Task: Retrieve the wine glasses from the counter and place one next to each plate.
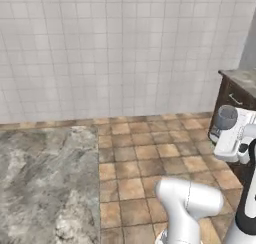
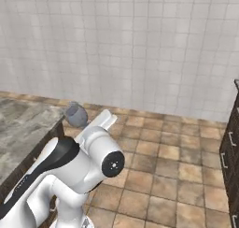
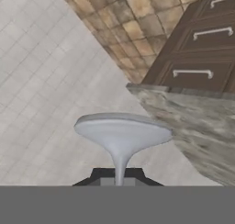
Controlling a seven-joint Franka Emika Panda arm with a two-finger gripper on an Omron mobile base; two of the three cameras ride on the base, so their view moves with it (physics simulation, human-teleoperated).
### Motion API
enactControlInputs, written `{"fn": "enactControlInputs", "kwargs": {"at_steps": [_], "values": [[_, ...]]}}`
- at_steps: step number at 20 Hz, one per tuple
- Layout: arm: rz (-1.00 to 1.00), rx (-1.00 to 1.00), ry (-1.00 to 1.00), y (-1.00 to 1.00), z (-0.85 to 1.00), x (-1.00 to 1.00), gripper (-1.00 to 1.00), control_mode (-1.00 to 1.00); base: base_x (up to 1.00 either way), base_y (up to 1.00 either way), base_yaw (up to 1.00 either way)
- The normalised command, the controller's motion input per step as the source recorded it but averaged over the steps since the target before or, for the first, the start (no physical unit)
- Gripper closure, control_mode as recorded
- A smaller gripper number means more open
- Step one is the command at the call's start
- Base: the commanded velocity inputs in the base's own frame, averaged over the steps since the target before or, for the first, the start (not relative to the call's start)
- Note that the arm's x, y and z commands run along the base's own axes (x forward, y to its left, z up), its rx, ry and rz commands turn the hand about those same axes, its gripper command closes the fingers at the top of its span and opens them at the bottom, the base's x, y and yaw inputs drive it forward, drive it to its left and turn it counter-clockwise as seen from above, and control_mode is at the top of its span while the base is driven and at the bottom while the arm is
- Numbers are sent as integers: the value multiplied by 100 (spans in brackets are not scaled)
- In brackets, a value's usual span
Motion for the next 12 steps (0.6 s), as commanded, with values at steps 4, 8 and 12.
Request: {"fn": "enactControlInputs", "kwargs": {"at_steps": [4, 8, 12], "values": [[0, 0, 0, 0, 0, 0, 100, 100, 0, 0, 100], [0, 0, 0, 0, 0, 0, 100, 100, 0, 0, 99], [0, 0, 0, 0, 0, 0, 100, 100, 1, -67, 67]]}}
